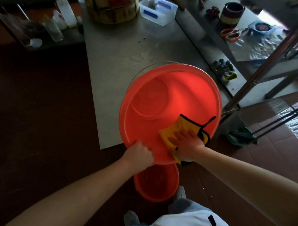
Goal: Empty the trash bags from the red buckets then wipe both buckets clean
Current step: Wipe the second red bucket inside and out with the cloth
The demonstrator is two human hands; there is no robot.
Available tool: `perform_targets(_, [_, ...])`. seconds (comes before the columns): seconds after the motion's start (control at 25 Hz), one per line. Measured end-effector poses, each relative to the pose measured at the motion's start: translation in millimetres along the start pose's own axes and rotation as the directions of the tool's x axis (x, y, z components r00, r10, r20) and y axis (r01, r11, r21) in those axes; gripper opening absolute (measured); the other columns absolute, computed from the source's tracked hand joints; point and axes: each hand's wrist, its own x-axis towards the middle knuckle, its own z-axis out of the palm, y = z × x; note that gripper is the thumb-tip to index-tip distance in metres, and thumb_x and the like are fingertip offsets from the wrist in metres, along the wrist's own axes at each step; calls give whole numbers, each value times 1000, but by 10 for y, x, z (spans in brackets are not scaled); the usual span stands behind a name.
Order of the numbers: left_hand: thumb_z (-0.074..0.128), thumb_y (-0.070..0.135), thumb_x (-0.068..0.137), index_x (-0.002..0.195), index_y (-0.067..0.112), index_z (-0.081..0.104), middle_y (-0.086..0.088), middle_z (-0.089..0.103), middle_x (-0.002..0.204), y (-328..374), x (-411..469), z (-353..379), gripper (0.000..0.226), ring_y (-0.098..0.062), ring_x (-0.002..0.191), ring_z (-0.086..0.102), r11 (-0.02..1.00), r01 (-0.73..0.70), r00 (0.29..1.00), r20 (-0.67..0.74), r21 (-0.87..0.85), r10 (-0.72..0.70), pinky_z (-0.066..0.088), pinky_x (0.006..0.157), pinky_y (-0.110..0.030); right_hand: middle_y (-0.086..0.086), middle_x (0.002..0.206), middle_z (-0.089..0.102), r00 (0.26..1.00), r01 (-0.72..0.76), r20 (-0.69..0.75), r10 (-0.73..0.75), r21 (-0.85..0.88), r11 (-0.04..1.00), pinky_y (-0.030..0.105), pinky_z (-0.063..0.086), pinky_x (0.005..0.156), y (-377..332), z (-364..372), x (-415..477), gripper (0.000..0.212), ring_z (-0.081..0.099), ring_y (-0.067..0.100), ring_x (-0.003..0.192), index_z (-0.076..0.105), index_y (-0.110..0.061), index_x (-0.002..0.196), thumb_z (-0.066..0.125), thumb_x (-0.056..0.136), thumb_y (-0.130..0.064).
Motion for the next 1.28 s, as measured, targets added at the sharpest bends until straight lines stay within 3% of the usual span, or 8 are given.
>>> perform_targets(0.12, [50,35,93,85,25,71,6,70,76,-47,-8,-18,24,-16,67,68,1000,0,1000,26,-9,1,48,67,-26,-1,168,13,1000,-4,19,2,77,997,50,3,121,-100,27,-141,72,5,25,155,17,-39,158,18,94,-72])
perform_targets(0.24, [37,43,104,100,19,67,-3,72,93,-98,18,98,39,-24,84,69,996,-18,999,-34,-83,15,49,78,-33,-1,167,15,1000,20,7,-21,101,995,52,5,120,-203,4,-117,73,8,26,154,18,-39,158,17,93,-73])
perform_targets(0.56, [28,52,103,106,9,63,-14,70,96,-55,120,390,56,-30,86,68,985,-27,993,-116,-170,7,52,87,-43,4,164,24,996,82,-49,-78,89,993,54,10,120,-237,-138,750,63,17,30,151,25,-31,157,25,101,-60])
perform_targets(0.68, [32,43,100,111,8,66,-14,71,95,-25,130,465,50,-31,85,69,985,-2,995,-97,-171,-15,54,84,-43,6,164,23,997,77,-35,-75,66,995,53,9,121,-247,-162,1258,63,15,31,152,26,-30,158,25,102,-58])
perform_targets(0.84, [24,50,95,112,10,68,-16,73,94,-46,152,402,61,-31,84,70,992,25,994,-104,-127,-39,55,85,-40,6,166,20,997,67,25,-68,42,997,53,8,121,-276,-214,1554,67,13,32,153,21,-29,160,24,101,-60])
perform_targets(1.04, [22,49,101,122,6,59,-20,72,104,-65,129,279,61,-34,96,68,994,35,999,-34,-108,-38,52,90,-42,4,165,21,994,105,35,-108,64,992,53,12,120,-241,-253,1055,68,18,29,151,20,-30,159,22,100,-65])
perform_targets(1.2, [21,33,101,108,8,63,-16,72,96,-132,94,187,50,-32,87,69,991,-3,998,-59,-136,-5,54,85,-42,-1,166,19,994,109,-28,-107,109,988,51,11,120,-260,-146,296,69,16,24,153,19,-36,159,19,98,-68])
perform_targets(1.28, [15,33,98,103,10,66,-14,72,90,-139,62,162,56,-30,81,70,990,-18,996,-85,-138,6,55,80,-40,-3,168,15,994,109,-24,-106,145,984,51,7,121,-251,-60,-53,75,12,23,154,15,-40,158,9,91,-74])
